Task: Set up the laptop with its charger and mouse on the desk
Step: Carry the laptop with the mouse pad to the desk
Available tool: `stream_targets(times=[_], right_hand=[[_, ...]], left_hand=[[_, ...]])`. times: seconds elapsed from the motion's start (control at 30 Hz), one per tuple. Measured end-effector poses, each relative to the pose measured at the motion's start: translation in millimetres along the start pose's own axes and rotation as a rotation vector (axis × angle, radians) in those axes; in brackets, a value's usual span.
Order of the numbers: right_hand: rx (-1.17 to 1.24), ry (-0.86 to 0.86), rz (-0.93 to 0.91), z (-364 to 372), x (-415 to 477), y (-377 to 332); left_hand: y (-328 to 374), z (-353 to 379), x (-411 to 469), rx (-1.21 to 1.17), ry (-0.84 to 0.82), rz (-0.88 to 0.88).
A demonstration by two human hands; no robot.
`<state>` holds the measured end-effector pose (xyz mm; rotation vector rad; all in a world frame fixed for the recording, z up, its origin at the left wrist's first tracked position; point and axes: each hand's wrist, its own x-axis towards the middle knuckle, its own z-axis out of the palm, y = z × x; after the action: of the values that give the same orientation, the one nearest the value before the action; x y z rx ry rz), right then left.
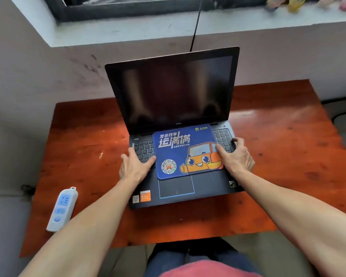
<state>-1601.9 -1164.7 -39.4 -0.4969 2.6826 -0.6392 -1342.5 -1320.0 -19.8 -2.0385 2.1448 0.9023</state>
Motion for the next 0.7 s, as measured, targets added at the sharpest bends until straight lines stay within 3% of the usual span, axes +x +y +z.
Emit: stream_targets(times=[0.23, 0.7], right_hand=[[0.002, 0.013, 0.061, 26.0, 22.7, -18.4], [-0.112, -0.024, 0.152, 28.0, 28.6, 9.5]], left_hand=[[4.9, 2.6, 48.2, -0.007, -0.073, 0.012], [17.2, 27.5, 54.8, 0.07, -0.146, 0.052]])
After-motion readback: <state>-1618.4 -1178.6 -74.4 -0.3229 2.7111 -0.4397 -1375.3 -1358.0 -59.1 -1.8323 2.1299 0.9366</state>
